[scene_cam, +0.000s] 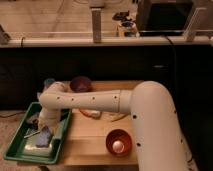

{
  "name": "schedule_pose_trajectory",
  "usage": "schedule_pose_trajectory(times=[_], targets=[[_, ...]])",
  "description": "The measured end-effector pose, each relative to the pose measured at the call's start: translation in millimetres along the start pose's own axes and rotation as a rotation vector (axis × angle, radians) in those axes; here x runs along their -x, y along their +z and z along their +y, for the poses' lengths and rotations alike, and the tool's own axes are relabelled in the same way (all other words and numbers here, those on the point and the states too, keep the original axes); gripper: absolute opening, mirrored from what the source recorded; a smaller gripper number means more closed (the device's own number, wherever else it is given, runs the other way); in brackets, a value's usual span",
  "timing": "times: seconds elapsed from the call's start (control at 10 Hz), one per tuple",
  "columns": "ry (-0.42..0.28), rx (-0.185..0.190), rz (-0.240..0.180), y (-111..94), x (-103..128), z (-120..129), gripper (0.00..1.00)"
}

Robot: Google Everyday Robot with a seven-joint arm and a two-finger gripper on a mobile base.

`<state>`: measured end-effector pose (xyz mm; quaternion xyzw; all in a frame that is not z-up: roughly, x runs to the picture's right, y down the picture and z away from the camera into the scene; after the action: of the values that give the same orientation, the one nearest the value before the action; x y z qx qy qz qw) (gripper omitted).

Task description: Place sponge in tray

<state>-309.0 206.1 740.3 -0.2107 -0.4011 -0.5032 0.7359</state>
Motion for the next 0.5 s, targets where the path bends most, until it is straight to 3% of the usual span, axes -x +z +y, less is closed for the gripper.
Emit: schedule_pose_trajectory(times=[0.2, 0.3, 0.5], targets=[[-0.016, -0.024, -0.035, -1.7, -2.1, -0.2, 0.80], [-0.020, -0.060, -0.065, -10.9, -5.4, -3.1, 0.80], [-0.014, -0.082, -0.076, -23.0, -7.9, -9.9, 0.80]])
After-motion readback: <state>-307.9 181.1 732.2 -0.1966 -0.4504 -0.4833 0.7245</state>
